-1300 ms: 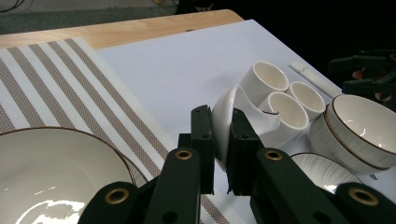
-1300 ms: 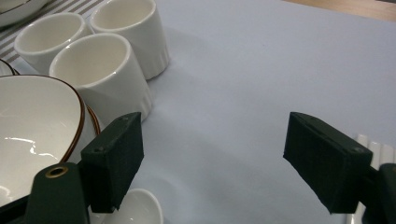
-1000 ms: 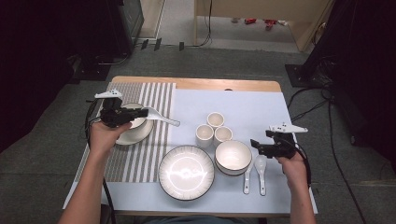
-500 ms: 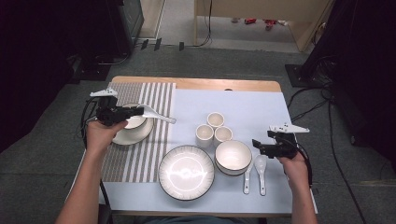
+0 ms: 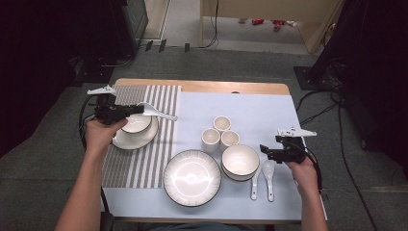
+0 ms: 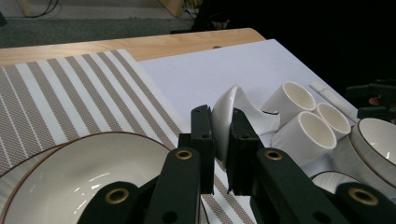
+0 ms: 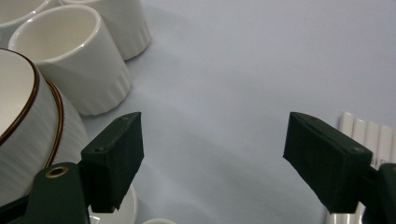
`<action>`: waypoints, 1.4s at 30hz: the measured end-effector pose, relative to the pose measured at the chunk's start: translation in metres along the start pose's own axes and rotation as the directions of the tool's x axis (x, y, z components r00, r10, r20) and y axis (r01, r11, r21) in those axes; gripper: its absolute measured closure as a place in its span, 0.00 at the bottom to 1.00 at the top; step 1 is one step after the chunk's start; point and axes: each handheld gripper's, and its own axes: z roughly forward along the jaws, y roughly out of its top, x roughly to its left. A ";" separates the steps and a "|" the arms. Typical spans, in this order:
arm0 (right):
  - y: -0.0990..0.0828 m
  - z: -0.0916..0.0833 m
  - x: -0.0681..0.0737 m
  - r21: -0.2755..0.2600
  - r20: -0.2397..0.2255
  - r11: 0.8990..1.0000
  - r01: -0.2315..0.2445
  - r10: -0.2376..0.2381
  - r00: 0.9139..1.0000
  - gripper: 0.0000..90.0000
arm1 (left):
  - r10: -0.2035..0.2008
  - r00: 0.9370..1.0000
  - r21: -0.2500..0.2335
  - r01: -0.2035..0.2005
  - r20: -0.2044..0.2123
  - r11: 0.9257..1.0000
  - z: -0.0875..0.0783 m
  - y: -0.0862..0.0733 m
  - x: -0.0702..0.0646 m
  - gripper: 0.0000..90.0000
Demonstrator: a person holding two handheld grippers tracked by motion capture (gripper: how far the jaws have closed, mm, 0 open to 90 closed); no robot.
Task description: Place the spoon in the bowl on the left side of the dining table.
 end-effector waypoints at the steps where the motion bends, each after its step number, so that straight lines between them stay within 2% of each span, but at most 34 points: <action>1: 0.000 0.000 0.000 0.000 0.001 1.000 -0.003 0.003 1.000 0.22 | 0.000 1.000 0.001 0.000 -0.001 1.000 0.000 0.000 0.001 0.95; 15: -0.008 0.003 -0.001 0.006 0.003 1.000 -0.011 0.011 1.000 0.22 | 0.000 0.999 0.013 0.001 -0.042 1.000 -0.001 -0.006 0.012 0.95; 30: -0.013 0.004 -0.004 0.013 0.008 1.000 -0.019 0.019 1.000 0.22 | -0.018 0.997 0.020 0.020 -0.078 1.000 0.001 -0.016 0.025 0.94; 36: -0.014 0.004 -0.004 0.017 0.011 1.000 -0.020 0.019 1.000 0.22 | -0.027 0.996 0.009 0.027 -0.090 1.000 -0.002 -0.018 0.029 0.94; 42: -0.014 0.004 -0.005 0.014 0.012 1.000 -0.021 0.021 1.000 0.22 | -0.030 0.994 0.021 0.032 -0.106 0.999 -0.001 -0.022 0.035 0.94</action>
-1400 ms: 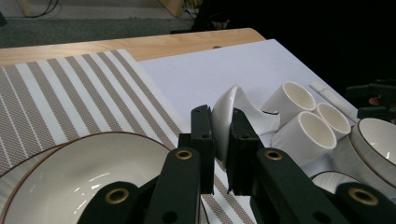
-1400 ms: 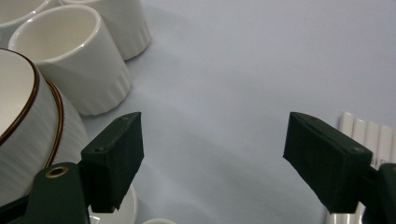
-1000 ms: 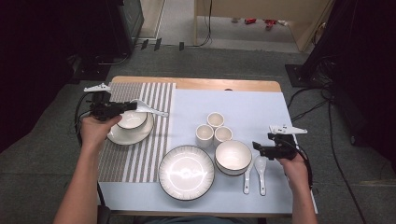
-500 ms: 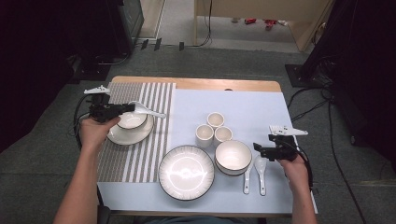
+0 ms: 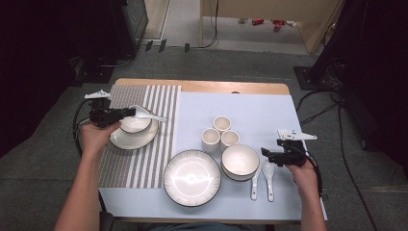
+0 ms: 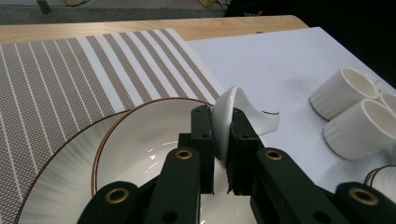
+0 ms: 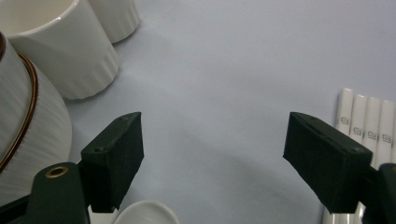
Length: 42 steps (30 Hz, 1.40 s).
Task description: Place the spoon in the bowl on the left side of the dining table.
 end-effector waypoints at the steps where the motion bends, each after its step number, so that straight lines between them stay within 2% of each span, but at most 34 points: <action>1: 0.000 0.000 0.000 0.000 0.000 1.000 -0.001 0.001 1.000 0.22 | -0.003 1.000 -0.001 0.003 -0.003 1.000 0.000 0.000 0.001 0.95; 9: -0.001 0.000 0.000 0.001 0.000 1.000 -0.001 0.001 1.000 0.22 | -0.028 1.000 -0.007 0.028 -0.004 1.000 -0.001 -0.005 0.008 0.94; 17: -0.001 0.001 0.000 0.005 0.002 1.000 0.002 -0.002 1.000 0.22 | -0.023 1.000 -0.016 0.023 -0.002 1.000 -0.003 -0.008 0.010 0.94; 27: -0.002 0.000 0.000 0.005 0.002 1.000 -0.001 0.001 1.000 0.22 | -0.013 1.000 0.022 0.013 -0.002 1.000 -0.002 -0.014 0.014 0.94; 37: -0.002 0.001 0.000 0.008 0.000 1.000 0.002 -0.002 1.000 0.22 | 0.019 0.999 0.075 -0.016 -0.028 0.997 0.002 -0.019 0.015 0.93; 42: -0.003 0.001 0.000 0.009 0.000 1.000 0.002 -0.002 1.000 0.22 | 0.022 0.999 0.096 -0.018 -0.035 0.995 0.005 -0.022 0.016 0.93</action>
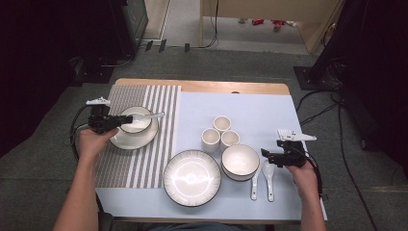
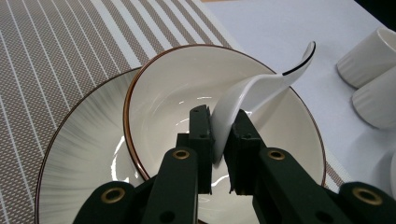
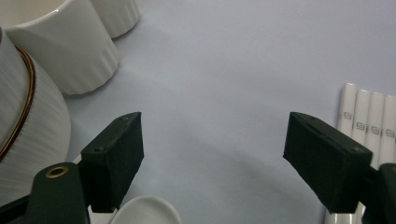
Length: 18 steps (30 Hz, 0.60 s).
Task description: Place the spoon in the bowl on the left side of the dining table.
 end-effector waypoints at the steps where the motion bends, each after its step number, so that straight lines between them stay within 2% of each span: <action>1: 0.000 0.000 0.000 0.001 0.000 1.000 0.000 0.000 1.000 0.22 | 0.006 1.000 0.009 -0.006 -0.006 1.000 0.001 0.000 0.000 0.92; 5: 0.000 0.001 0.000 0.002 -0.001 1.000 0.000 0.000 1.000 0.22 | 0.029 0.999 0.041 -0.028 -0.026 0.999 0.005 -0.001 -0.002 0.92; 11: -0.001 0.001 0.001 0.003 0.000 1.000 0.001 -0.001 1.000 0.22 | 0.014 1.000 0.041 -0.013 -0.014 0.999 0.007 -0.001 -0.003 0.92; 18: -0.001 0.001 0.001 0.002 0.001 1.000 0.001 -0.001 1.000 0.22 | 0.018 1.000 0.051 -0.017 -0.014 0.999 0.010 0.000 -0.004 0.92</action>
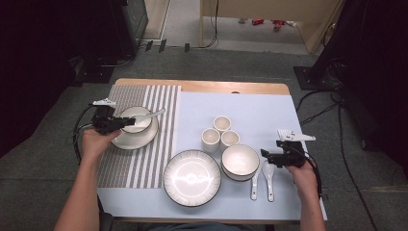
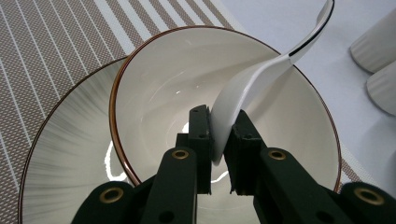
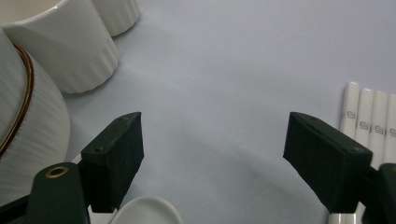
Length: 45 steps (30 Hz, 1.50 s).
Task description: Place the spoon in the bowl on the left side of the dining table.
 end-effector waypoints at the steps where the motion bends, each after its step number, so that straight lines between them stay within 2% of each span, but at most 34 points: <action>1: 0.000 0.000 0.000 0.000 0.000 1.000 0.000 0.000 1.000 0.22 | -0.001 1.000 0.002 0.001 0.002 1.000 0.000 0.000 0.000 0.92; 11: 0.000 -0.001 0.000 -0.004 0.000 1.000 -0.004 0.004 1.000 0.22 | 0.022 1.000 0.009 -0.022 -0.009 1.000 0.002 -0.002 -0.002 0.91; 20: 0.000 -0.001 0.000 -0.004 -0.001 1.000 -0.002 0.002 1.000 0.22 | 0.004 1.000 0.005 -0.004 0.010 1.000 -0.001 -0.004 -0.004 0.91; 31: -0.001 -0.001 -0.001 -0.003 -0.002 1.000 -0.007 0.007 1.000 0.22 | 0.021 1.000 0.002 -0.021 -0.014 1.000 -0.003 -0.004 -0.006 0.92; 37: -0.003 0.001 -0.003 0.008 0.012 1.000 -0.002 0.002 1.000 0.22 | 0.010 1.000 0.014 -0.010 -0.008 1.000 -0.003 -0.005 -0.007 0.92; 42: -0.004 0.003 -0.005 0.010 0.024 1.000 0.001 -0.001 1.000 0.22 | 0.018 1.000 0.021 -0.018 -0.008 1.000 -0.001 -0.005 -0.008 0.91; 45: -0.006 0.005 -0.008 0.016 0.029 1.000 -0.014 0.014 0.999 0.22 | 0.026 1.000 0.033 -0.026 -0.012 0.999 0.002 -0.005 -0.010 0.92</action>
